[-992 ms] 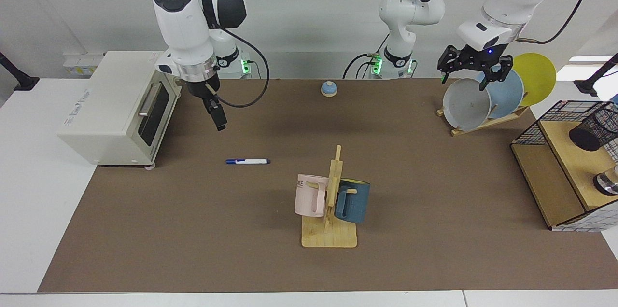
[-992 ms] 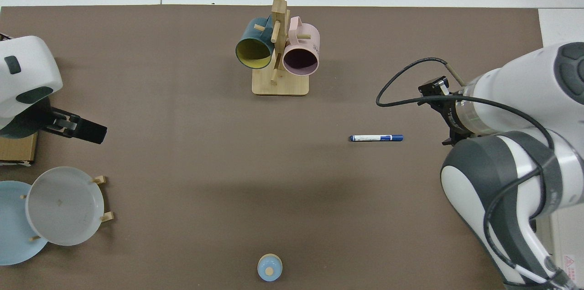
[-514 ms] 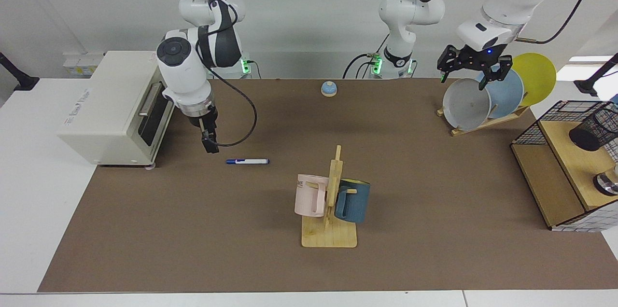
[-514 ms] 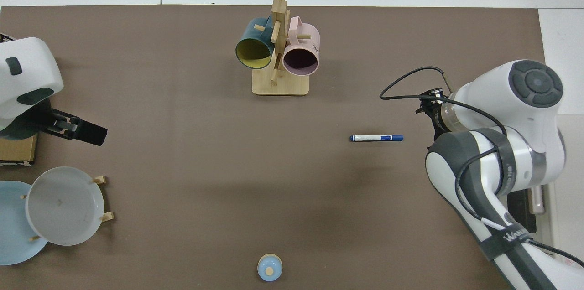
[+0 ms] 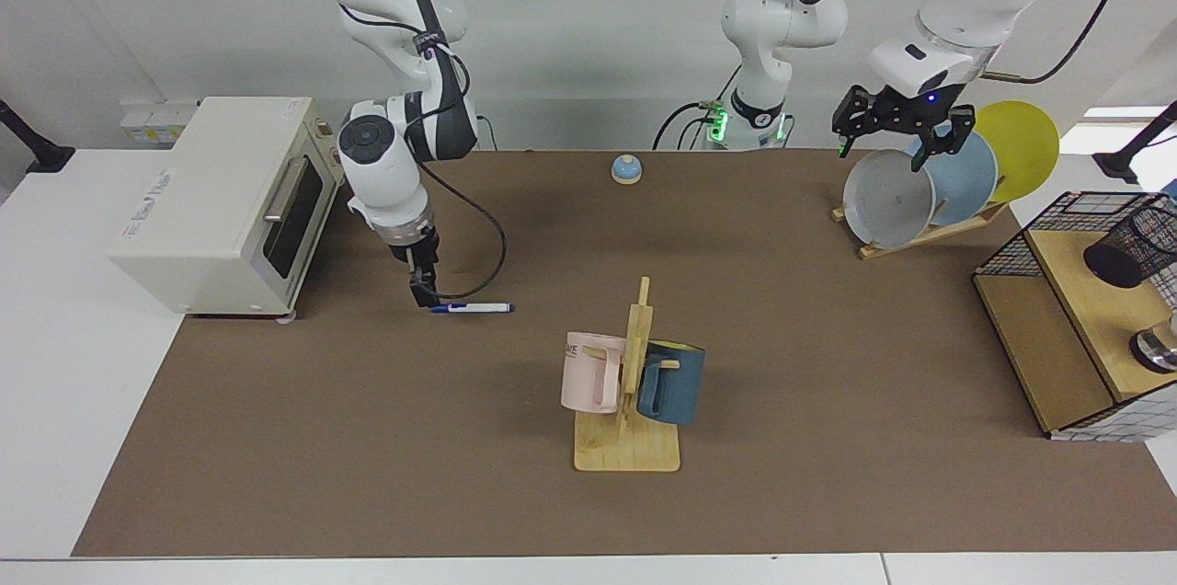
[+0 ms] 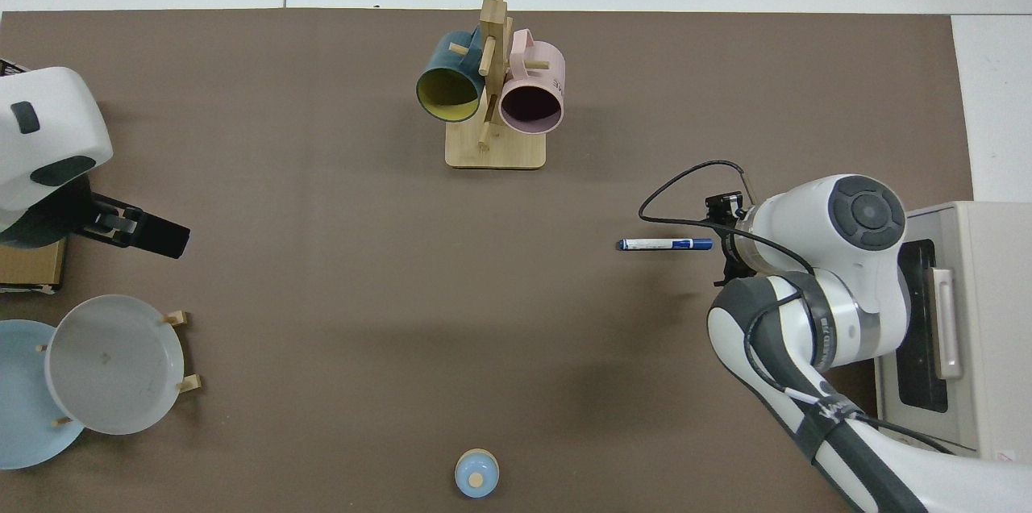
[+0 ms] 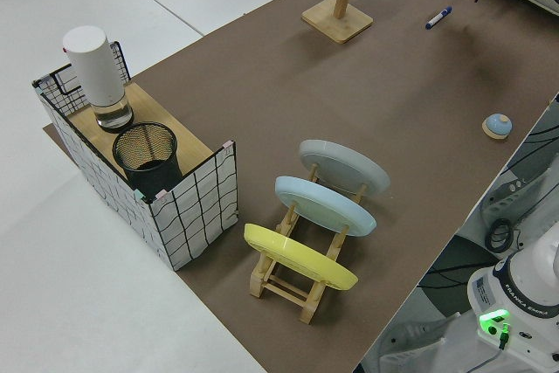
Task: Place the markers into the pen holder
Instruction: 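Lower the right gripper and grasp the white marker, then lift the marker with the right gripper while the left gripper approaches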
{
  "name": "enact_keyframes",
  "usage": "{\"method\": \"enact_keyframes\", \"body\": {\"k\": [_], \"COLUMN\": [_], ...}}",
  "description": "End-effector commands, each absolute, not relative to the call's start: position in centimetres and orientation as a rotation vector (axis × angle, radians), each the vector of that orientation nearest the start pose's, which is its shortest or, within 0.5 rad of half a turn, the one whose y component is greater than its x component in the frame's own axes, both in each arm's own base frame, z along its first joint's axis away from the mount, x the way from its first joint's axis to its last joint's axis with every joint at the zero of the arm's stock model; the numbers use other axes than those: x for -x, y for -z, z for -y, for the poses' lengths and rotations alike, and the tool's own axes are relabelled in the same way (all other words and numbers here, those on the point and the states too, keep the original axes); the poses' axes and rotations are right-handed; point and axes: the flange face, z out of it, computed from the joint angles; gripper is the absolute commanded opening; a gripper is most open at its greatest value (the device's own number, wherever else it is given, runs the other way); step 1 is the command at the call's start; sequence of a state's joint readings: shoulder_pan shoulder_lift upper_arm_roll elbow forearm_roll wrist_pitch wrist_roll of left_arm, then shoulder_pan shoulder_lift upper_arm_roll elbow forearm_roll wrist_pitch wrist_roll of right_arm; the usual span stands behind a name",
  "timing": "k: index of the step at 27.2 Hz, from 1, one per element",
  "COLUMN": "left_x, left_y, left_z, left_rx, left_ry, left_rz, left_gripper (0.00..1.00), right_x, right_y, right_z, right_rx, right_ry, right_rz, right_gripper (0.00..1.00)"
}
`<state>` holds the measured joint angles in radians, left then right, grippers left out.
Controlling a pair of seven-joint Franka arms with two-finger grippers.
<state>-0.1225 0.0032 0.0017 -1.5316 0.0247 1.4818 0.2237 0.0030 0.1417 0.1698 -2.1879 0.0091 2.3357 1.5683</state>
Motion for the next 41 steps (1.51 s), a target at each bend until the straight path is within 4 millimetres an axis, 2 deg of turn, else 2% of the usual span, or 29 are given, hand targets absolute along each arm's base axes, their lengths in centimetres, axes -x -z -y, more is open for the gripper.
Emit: {"method": "enact_keyframes", "body": {"k": [1, 4, 12, 18, 19, 22, 25, 27, 34, 38, 41], "left_x": [-53.8, -53.8, -53.8, -53.7, -53.7, -53.7, -53.7, -53.7, -53.7, -53.7, -53.8], "left_y": [-63.9, -63.9, -63.8, -63.9, -63.8, -63.9, -63.9, -63.8, -63.9, -63.9, -63.9], "left_z": [6.1, 6.1, 6.1, 6.1, 6.1, 6.1, 6.1, 6.1, 6.2, 6.2, 6.3], "left_rx": [3.089, 3.089, 3.089, 3.089, 3.089, 3.090, 3.090, 3.090, 3.090, 3.086, 3.078], "left_ry": [-0.092, -0.092, -0.097, -0.094, -0.097, -0.094, -0.094, -0.097, -0.094, -0.095, -0.080], "left_rz": [-0.518, -0.518, -0.518, -0.518, -0.518, -0.513, -0.513, -0.513, -0.515, -0.541, -0.586], "left_gripper": [1.00, 1.00, 1.00, 1.00, 1.00, 1.00, 1.00, 1.00, 1.00, 0.99, 0.99], "right_x": [-54.7, -54.9, -55.0, -54.9, -54.9, -54.9, -54.8, -54.7, -54.5, -54.1, -54.1], "right_y": [-29.2, -27.7, -27.6, -27.7, -27.8, -28.6, -30.3, -31.4, -36.0, -39.3, -42.2], "right_z": [-10.9, -11.6, -11.6, -11.6, -11.6, -11.1, -10.4, -9.8, -8.9, -10.2, -13.5], "right_rx": [2.348, 2.348, 2.356, 2.372, 2.373, 2.405, 2.450, 2.467, 2.521, 2.537, 2.475], "right_ry": [-0.029, -0.025, -0.021, -0.029, -0.030, -0.046, -0.056, -0.058, -0.086, -0.104, -0.170], "right_rz": [-1.999, -1.979, -1.964, -1.959, -1.960, -1.950, -1.918, -1.907, -1.885, -1.878, -1.886], "right_gripper": [0.99, 0.99, 0.96, 0.36, 0.28, 0.17, 0.04, 0.01, 0.00, 0.00, 0.00]}}
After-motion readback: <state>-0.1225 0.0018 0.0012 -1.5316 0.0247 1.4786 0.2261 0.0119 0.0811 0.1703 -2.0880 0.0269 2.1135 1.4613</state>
